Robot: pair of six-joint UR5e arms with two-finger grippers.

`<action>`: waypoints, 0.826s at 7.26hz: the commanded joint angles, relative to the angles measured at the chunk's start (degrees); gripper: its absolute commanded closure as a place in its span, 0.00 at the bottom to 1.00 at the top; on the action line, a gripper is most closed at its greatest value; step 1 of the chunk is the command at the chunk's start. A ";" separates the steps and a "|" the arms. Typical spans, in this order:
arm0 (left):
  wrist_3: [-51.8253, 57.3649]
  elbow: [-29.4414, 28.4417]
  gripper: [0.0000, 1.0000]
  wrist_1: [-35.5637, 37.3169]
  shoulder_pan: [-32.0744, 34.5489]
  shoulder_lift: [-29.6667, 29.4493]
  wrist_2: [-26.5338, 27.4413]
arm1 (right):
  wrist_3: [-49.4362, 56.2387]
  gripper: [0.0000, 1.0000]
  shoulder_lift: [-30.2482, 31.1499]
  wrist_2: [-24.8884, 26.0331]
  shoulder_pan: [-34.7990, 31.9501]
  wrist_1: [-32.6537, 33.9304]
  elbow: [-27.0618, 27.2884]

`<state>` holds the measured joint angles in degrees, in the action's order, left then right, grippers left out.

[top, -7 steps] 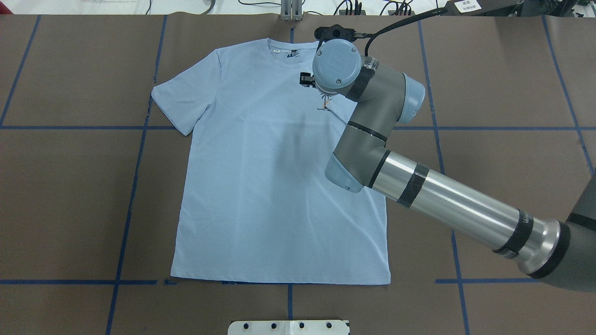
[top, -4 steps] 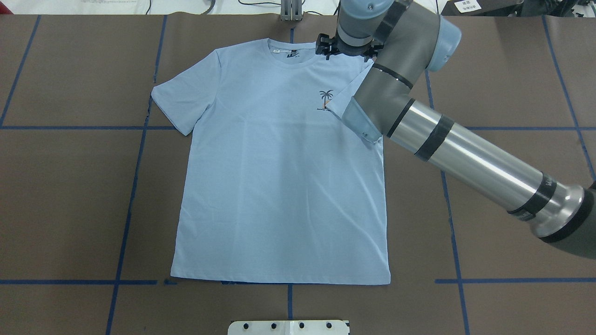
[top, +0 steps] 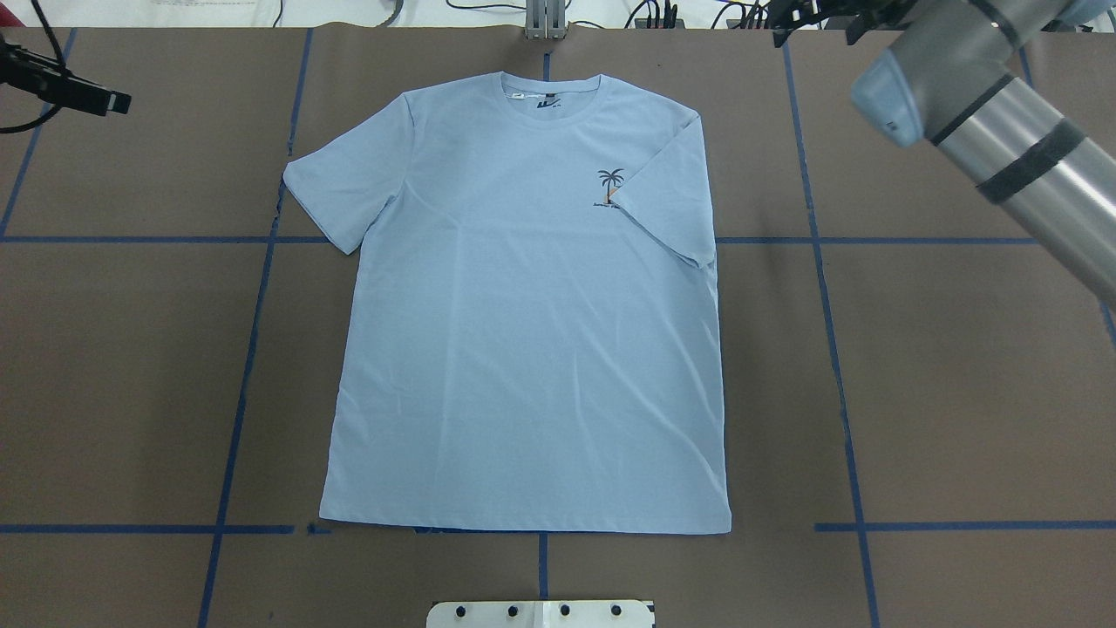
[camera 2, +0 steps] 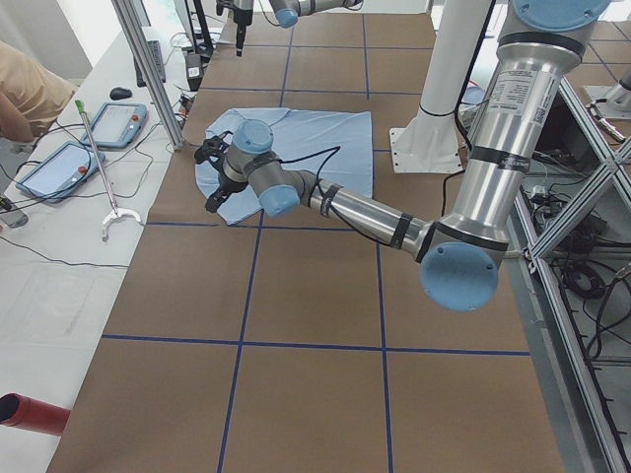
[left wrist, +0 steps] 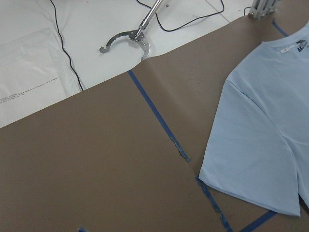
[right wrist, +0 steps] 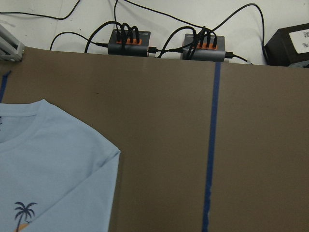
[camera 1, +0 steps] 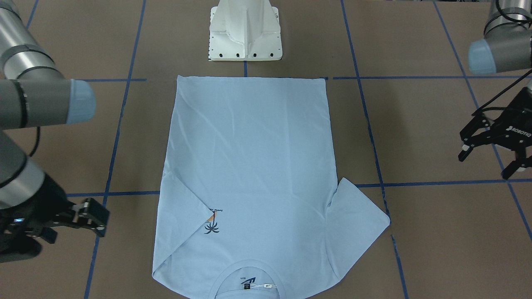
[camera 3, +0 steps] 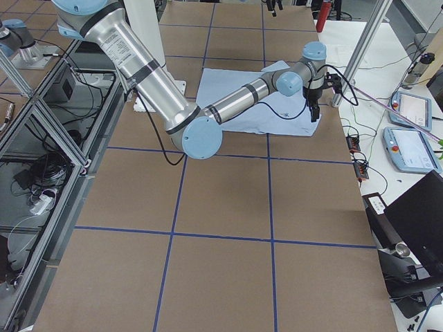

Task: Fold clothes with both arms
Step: 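Move the left gripper in toward the shirt's sleeve nearest it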

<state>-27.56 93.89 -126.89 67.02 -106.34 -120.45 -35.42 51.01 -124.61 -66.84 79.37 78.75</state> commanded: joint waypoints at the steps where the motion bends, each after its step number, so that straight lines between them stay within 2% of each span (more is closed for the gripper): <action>1: -14.22 -7.54 0.00 -5.52 -6.61 -5.43 6.87 | 10.96 0.00 6.36 -7.20 -8.19 -0.10 1.14; 2: -20.02 -11.84 0.00 -10.78 -9.07 -6.41 9.86 | 11.08 0.00 8.82 -7.92 -9.87 -0.18 2.53; 3: -27.13 -15.54 0.16 -14.58 -11.71 -7.47 13.28 | 10.99 0.00 10.24 -7.84 -9.89 -0.27 4.37; 4: -29.81 -18.71 0.29 -15.31 -14.00 -8.78 16.71 | 10.99 0.00 10.60 -7.75 -9.89 -0.45 4.74; 5: -30.01 -21.96 0.32 -15.23 -16.11 -10.62 20.66 | 10.99 0.00 10.78 -7.49 -9.89 -0.54 4.74; 6: -29.92 -25.65 0.33 -15.41 -16.91 -12.55 22.26 | 10.99 0.00 11.13 -7.31 -9.89 -0.62 4.74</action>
<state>-56.82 72.58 -141.88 51.74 -116.66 -101.15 -24.46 61.67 -132.13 -76.67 78.87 83.36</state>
